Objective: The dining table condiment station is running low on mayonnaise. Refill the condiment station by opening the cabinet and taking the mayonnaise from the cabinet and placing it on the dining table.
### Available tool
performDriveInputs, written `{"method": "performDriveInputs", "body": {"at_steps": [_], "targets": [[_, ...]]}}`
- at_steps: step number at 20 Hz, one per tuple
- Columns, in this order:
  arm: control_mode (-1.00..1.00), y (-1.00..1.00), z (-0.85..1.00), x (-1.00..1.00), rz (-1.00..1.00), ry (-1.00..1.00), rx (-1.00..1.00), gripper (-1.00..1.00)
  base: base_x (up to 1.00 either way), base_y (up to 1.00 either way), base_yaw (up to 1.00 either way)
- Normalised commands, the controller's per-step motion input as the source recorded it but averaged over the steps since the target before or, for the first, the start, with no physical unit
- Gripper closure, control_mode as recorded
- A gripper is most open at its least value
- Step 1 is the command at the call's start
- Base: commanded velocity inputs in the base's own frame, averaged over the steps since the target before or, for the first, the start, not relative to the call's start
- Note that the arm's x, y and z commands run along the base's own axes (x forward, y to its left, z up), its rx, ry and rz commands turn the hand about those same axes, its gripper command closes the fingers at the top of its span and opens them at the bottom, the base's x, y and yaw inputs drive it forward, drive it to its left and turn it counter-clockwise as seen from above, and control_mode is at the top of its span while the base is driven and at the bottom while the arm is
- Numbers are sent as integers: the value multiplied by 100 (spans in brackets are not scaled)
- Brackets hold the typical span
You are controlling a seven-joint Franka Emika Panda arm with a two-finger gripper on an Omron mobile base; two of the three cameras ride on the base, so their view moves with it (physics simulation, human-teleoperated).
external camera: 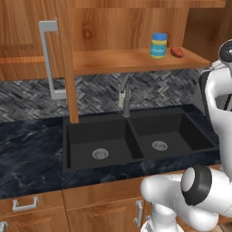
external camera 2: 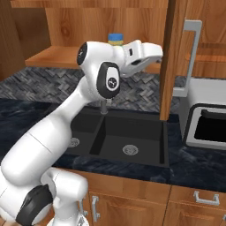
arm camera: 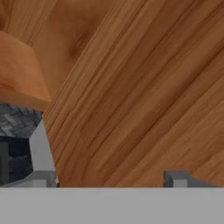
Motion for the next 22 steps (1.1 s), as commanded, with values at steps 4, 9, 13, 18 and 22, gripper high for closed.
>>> {"method": "performDriveInputs", "body": {"at_steps": [4,9,13,18,22], "targets": [[-100,89,0,0,2,-18,8,-100,0,0,0],[-100,100,0,0,13,-30,14,-100,0,0,0],[-100,100,0,0,18,-24,17,-100,0,0,0],[-100,82,8,0,30,-13,18,-100,0,0,0],[-100,71,44,3,20,0,3,-100,0,0,0]]}}
